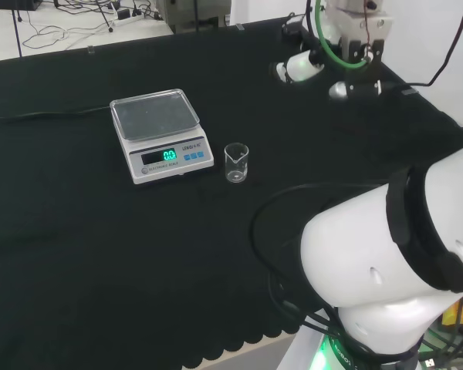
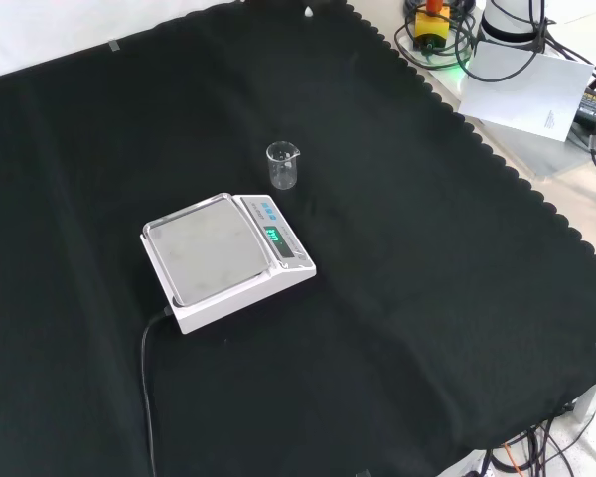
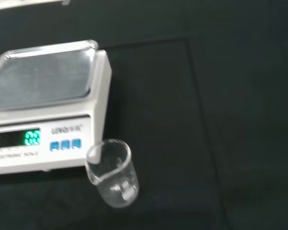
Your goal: Pick up the beaker.
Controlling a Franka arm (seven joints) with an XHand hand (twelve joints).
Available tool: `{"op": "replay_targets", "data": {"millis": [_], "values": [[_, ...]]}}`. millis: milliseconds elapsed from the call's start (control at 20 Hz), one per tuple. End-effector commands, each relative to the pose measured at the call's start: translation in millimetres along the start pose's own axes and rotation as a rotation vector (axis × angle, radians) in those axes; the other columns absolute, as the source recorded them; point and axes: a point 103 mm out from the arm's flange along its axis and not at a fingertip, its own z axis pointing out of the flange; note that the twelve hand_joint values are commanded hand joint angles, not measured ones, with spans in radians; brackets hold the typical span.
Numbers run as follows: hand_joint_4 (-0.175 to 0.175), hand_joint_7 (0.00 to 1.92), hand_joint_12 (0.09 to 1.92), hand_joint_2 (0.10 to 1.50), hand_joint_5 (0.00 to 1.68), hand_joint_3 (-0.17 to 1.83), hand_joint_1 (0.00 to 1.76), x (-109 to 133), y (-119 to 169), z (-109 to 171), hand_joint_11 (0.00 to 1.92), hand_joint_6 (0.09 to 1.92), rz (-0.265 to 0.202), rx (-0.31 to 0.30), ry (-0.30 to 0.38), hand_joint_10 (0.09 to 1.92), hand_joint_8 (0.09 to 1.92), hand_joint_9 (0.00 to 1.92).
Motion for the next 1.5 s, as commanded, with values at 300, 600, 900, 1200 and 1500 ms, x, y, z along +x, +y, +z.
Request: {"op": "replay_targets", "data": {"millis": [300,600,900,1200,1500], "values": [[-0.005,0.46,1.48,0.80,0.48,0.42,0.62,30,41,54,0.10,0.14,-0.034,0.094,-0.056,0.71,0.62,0.55],[-0.007,0.45,1.48,0.80,0.48,0.42,0.62,41,60,74,0.10,0.14,-0.063,0.137,0.001,0.71,0.62,0.55],[-0.009,0.45,1.48,0.80,0.49,0.42,0.63,40,65,83,0.10,0.14,-0.063,0.150,0.025,0.72,0.62,0.55],[-0.010,0.45,1.48,0.80,0.49,0.42,0.63,50,73,99,0.11,0.14,-0.087,0.200,0.029,0.72,0.62,0.55],[-0.011,0.45,1.48,0.80,0.49,0.42,0.63,57,78,114,0.11,0.14,-0.105,0.223,0.039,0.72,0.62,0.55]]}}
